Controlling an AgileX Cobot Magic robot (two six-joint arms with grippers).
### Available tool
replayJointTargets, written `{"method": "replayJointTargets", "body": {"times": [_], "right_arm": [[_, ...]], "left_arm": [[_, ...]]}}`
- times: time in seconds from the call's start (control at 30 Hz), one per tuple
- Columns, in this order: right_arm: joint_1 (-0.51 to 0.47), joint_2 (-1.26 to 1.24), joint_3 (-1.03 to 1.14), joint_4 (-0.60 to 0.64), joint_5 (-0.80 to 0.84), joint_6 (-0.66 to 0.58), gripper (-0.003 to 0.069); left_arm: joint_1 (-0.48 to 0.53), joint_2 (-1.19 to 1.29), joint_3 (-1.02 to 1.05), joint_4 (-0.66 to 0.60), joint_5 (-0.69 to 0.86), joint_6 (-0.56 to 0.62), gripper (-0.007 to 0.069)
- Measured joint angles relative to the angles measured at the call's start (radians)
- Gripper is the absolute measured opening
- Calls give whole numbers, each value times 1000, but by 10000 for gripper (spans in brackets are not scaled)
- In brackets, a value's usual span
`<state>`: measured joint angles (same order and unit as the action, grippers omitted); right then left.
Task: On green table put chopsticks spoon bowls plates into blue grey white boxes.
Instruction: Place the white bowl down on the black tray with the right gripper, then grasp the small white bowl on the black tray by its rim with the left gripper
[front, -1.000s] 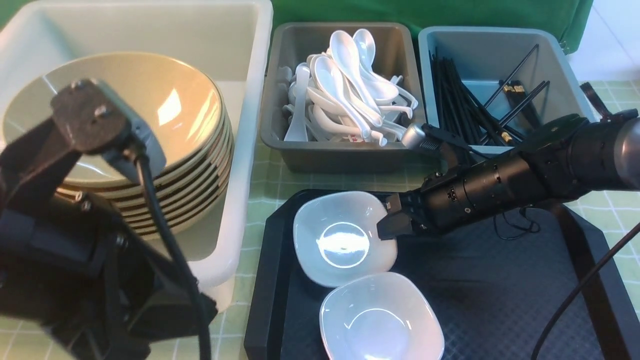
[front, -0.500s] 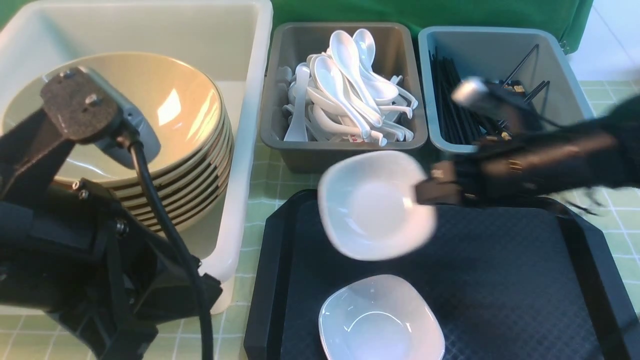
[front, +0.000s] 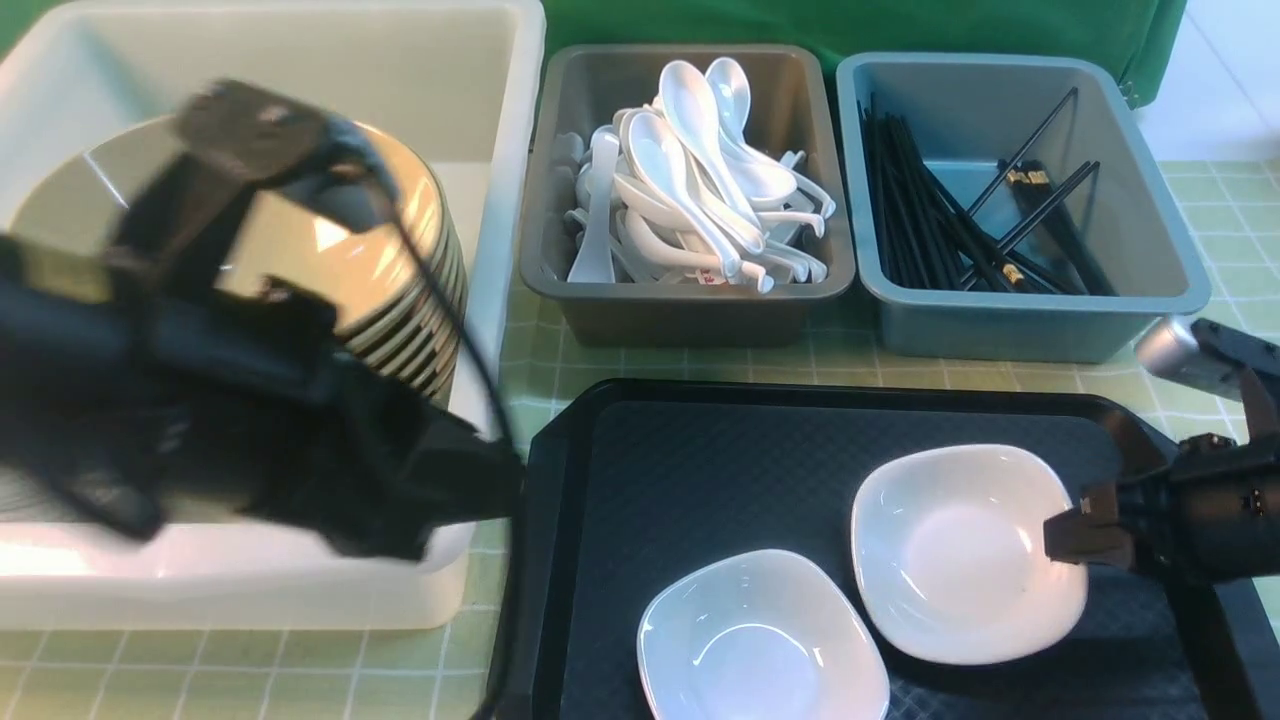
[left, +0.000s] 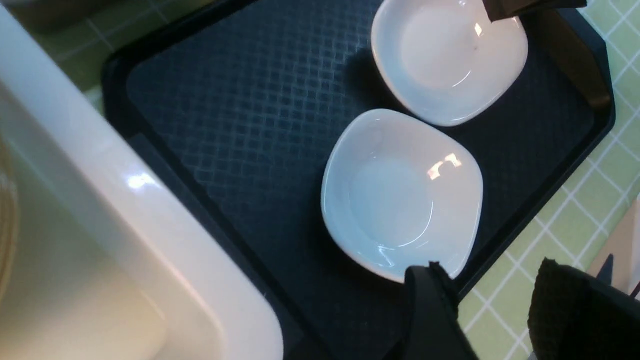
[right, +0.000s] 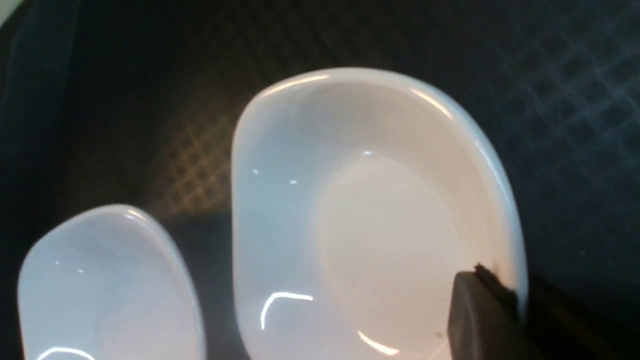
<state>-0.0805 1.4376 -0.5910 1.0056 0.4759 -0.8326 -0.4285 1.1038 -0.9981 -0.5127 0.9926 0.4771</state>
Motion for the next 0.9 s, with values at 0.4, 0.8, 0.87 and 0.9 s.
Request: {"method": "replayJointTargets", "body": {"times": [0.4,0.8,0.87,0.9], "right_arm": [[0,-10,-10,-136,19,72,384],[44,-369,-144,-514,243,392,594],[82,-439,-147,-514,276,396,590],[109,-472,-147,-514,303,397,589]], "left_arm": [[0,173,-39,-64,-52,-2,465],[-17,451,-375,-106,113,-2,594],[-41,525,-436,-107,132,-2,595],[-61,572,-474,-106,144,0,595]]}}
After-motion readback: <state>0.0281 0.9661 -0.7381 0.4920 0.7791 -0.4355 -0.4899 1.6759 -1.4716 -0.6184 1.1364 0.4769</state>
